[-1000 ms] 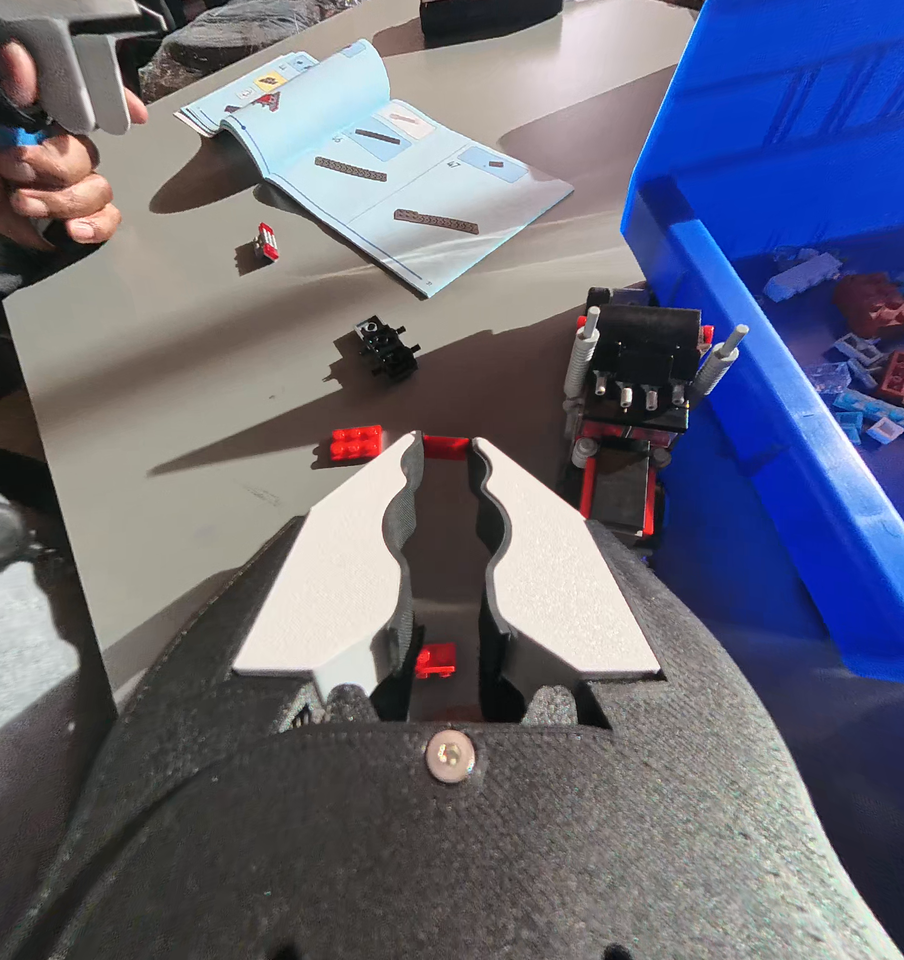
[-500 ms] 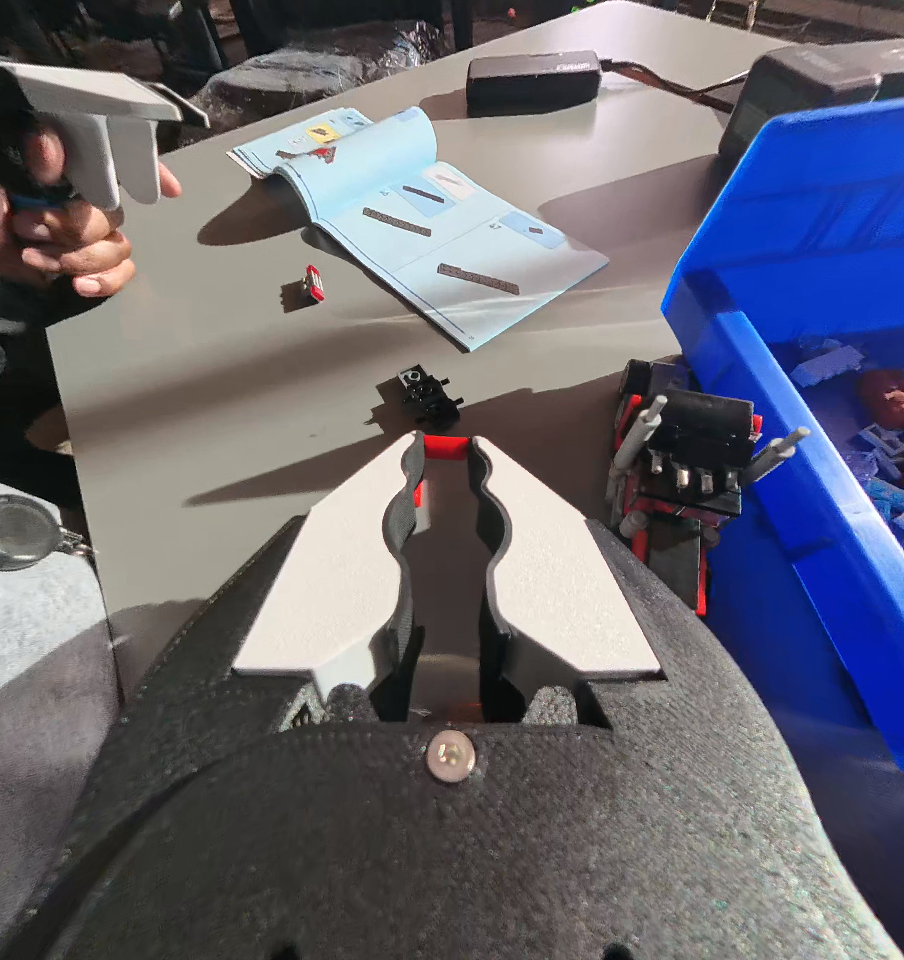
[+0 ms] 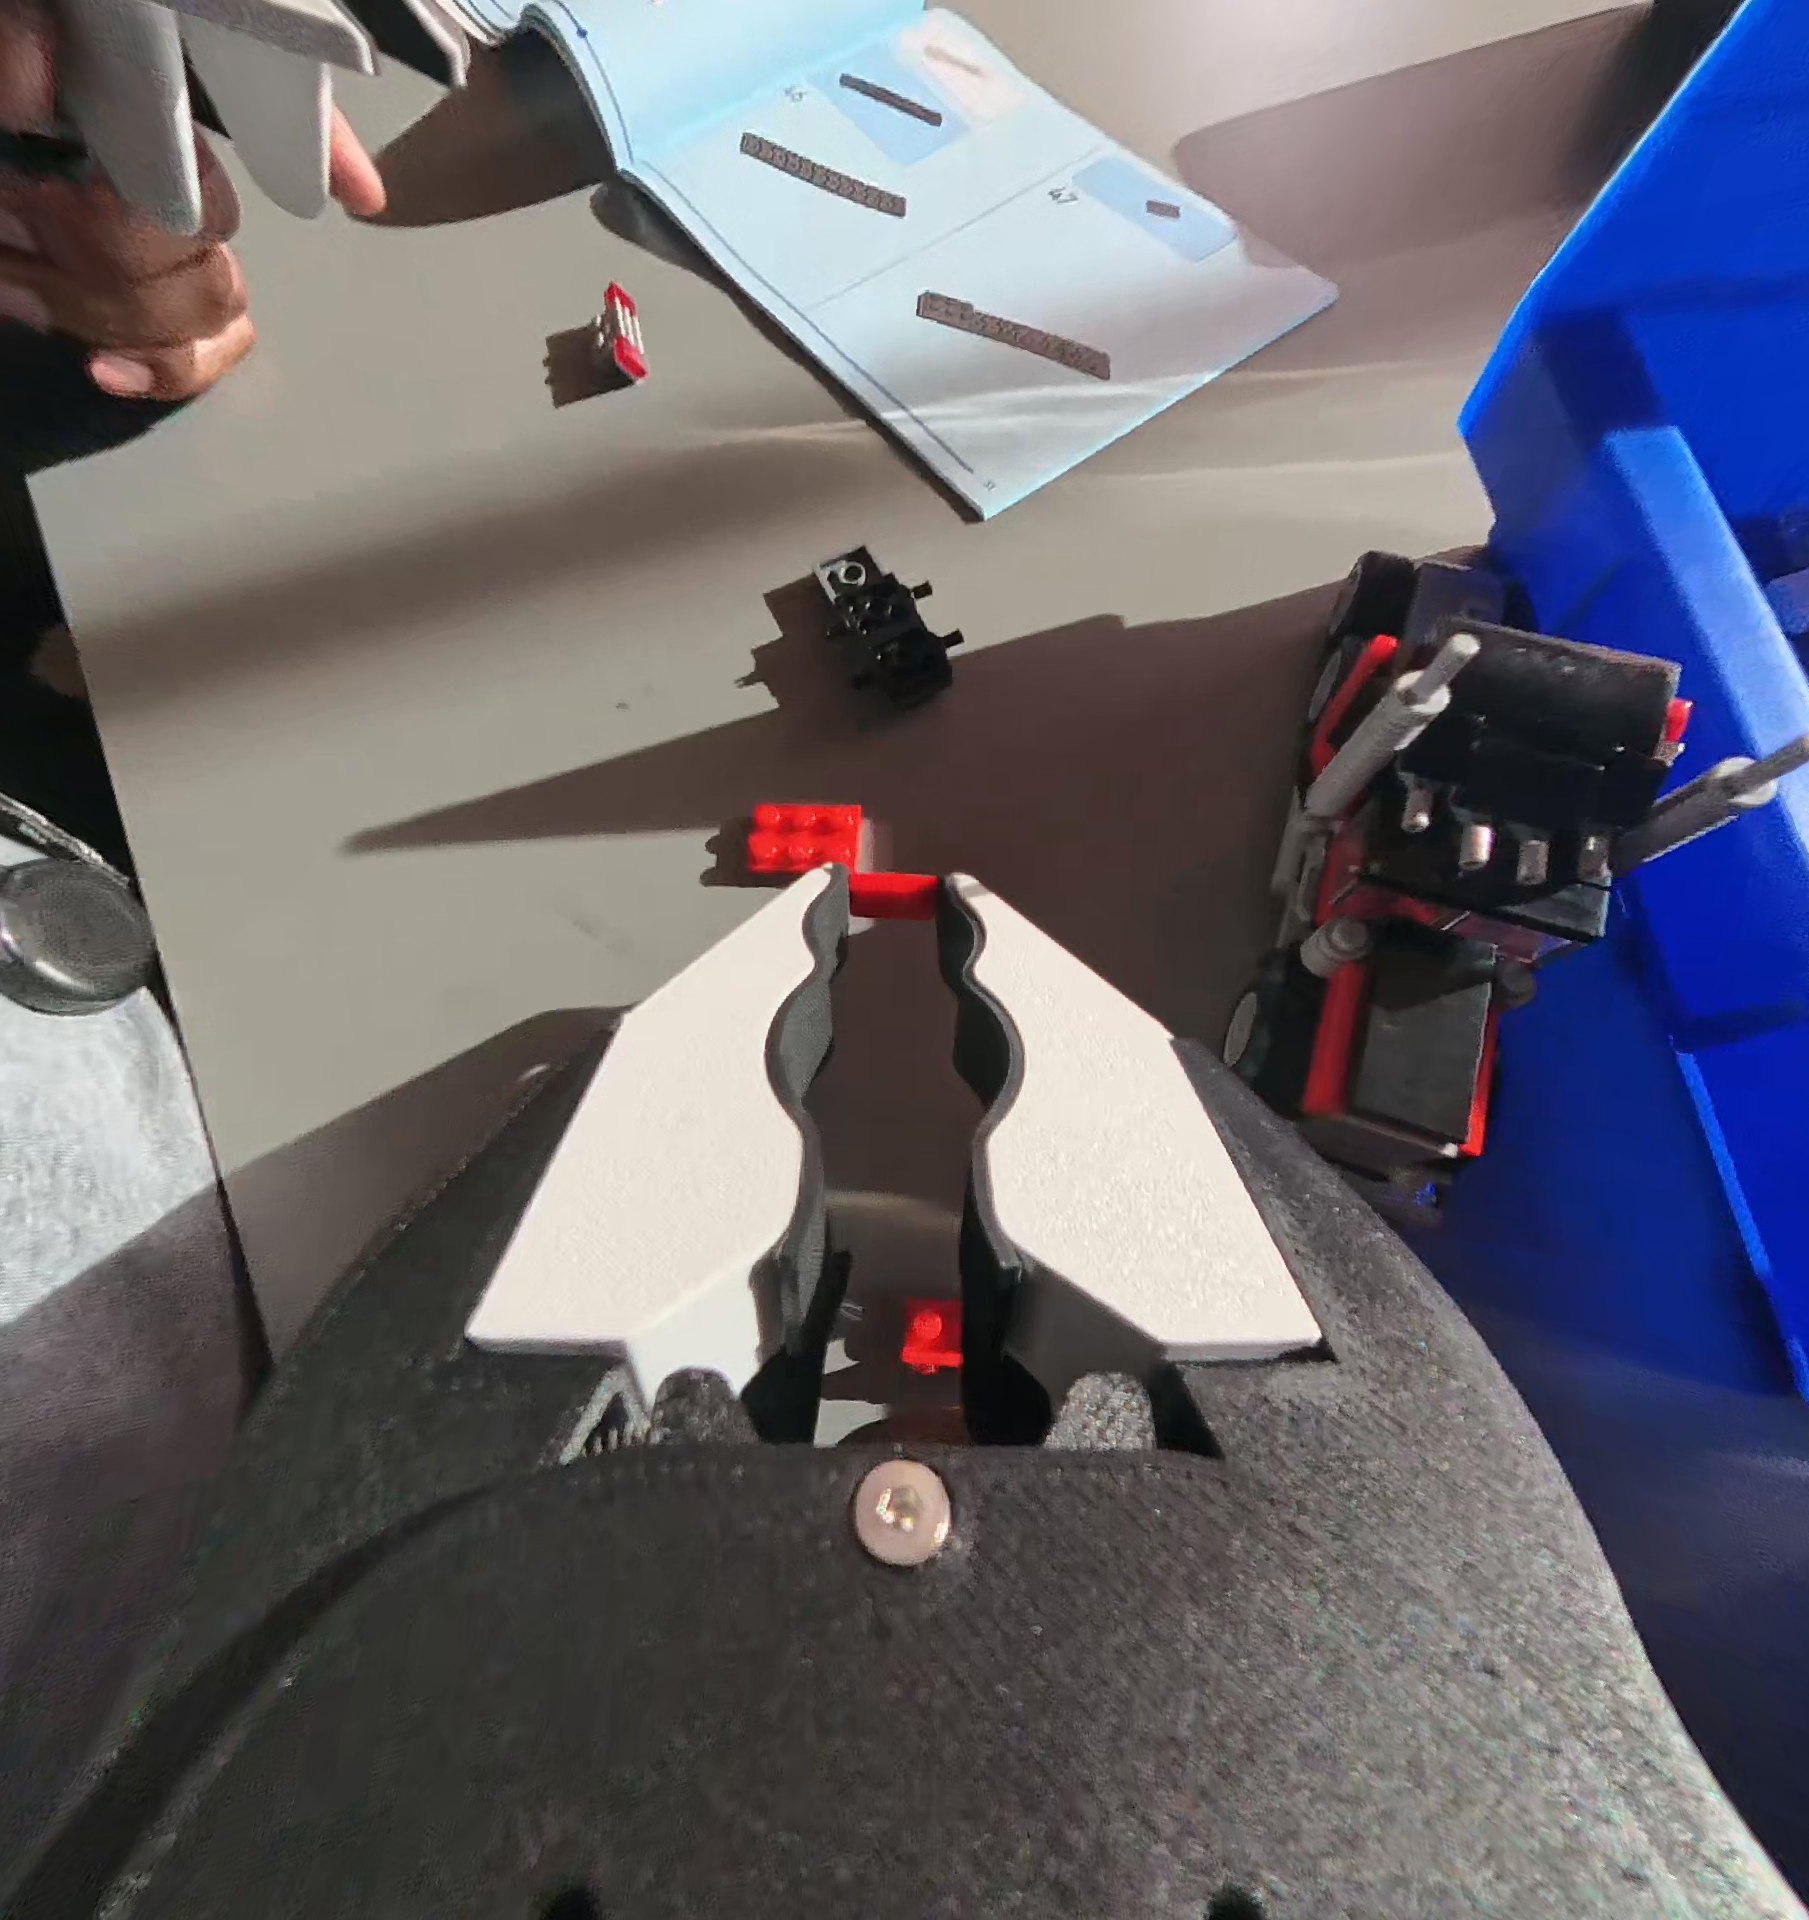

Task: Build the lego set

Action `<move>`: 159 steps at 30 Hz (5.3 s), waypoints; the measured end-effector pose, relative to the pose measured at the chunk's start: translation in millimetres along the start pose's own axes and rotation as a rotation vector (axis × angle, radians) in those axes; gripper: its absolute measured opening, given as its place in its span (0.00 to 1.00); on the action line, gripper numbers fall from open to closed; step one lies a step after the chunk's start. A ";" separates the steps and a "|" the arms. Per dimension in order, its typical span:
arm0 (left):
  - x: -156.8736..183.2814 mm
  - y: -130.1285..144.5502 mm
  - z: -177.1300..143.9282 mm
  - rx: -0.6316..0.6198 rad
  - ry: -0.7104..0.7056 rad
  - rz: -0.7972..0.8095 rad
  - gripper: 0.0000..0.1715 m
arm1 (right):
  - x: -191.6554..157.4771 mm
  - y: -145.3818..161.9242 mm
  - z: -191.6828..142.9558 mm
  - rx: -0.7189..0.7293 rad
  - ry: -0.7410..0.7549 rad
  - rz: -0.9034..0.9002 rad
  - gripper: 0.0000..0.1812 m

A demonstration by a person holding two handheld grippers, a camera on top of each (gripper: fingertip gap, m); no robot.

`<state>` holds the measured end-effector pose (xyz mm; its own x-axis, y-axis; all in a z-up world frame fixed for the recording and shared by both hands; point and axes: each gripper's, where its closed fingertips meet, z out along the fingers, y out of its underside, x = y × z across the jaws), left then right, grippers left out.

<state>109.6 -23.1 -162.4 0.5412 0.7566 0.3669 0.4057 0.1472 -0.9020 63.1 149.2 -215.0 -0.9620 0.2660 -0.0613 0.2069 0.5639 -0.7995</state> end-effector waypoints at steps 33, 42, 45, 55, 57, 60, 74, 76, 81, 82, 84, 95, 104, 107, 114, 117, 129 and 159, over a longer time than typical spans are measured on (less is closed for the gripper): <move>35.9 4.3 45.0 -0.063 0.183 -0.044 0.13 | -3.8 -25.8 64.3 -0.163 -0.068 -0.209 0.19; 34.1 2.4 44.2 -0.055 0.201 -0.081 0.14 | -6.9 -30.5 64.6 -0.108 -0.077 -0.210 0.18; 33.0 2.6 44.6 -0.057 0.196 -0.086 0.14 | -7.8 -35.2 63.2 -0.077 -0.078 -0.231 0.18; 26.0 -9.9 49.4 0.035 0.160 -0.220 0.13 | 1.5 -49.7 58.5 0.035 0.026 -0.386 0.18; 29.3 -14.2 53.2 0.073 0.173 -0.294 0.14 | 1.8 -54.2 56.1 0.074 0.041 -0.421 0.18; 32.5 -17.8 59.3 0.113 0.171 -0.344 0.15 | -2.0 -61.5 51.4 0.141 0.035 -0.449 0.18; 50.0 -13.7 68.5 0.082 0.204 -0.244 0.22 | -34.2 -85.6 29.4 0.376 -0.015 -0.592 0.17; 55.3 -13.2 69.2 0.079 0.226 -0.230 0.22 | -37.7 -86.9 27.8 0.393 -0.015 -0.609 0.17; 59.0 -10.9 70.8 0.065 0.233 -0.208 0.21 | -41.4 -88.0 26.4 0.417 0.000 -0.651 0.17; 59.7 -11.0 70.7 0.066 0.235 -0.204 0.20 | -41.9 -88.4 26.0 0.422 0.005 -0.660 0.18; 60.6 -10.6 70.8 0.063 0.239 -0.202 0.19 | -43.5 -88.9 24.9 0.433 0.009 -0.675 0.18; 68.4 -11.5 68.9 0.074 0.266 -0.156 0.05 | -46.9 -95.9 15.9 0.507 0.060 -0.745 0.18; 74.4 -18.6 53.0 0.123 0.244 0.193 0.05 | -55.5 -99.1 2.7 0.541 -0.117 -0.576 0.24; 79.7 -14.3 49.0 0.116 0.244 0.369 0.06 | -62.1 -96.5 3.3 0.523 -0.189 -0.538 0.23; 92.2 -8.8 42.6 0.152 0.275 0.581 0.06 | -75.7 -86.2 8.3 0.479 -0.259 -0.569 0.18; 96.0 -8.1 40.4 0.169 0.289 0.609 0.06 | -80.2 -86.8 5.7 0.492 -0.288 -0.564 0.18; 103.5 -8.3 32.4 0.225 0.308 0.660 0.06 | -93.9 -88.0 -0.1 0.526 -0.373 -0.551 0.14; 95.4 -22.7 23.0 0.304 0.312 0.544 0.09 | -84.0 -97.6 -7.1 0.597 -0.285 -0.589 0.06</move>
<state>135.0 60.4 -112.2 0.8139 0.5618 -0.1484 -0.1826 0.0049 -0.9832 125.0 77.4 -127.6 -0.9072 -0.1888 0.3759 -0.3870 0.0248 -0.9217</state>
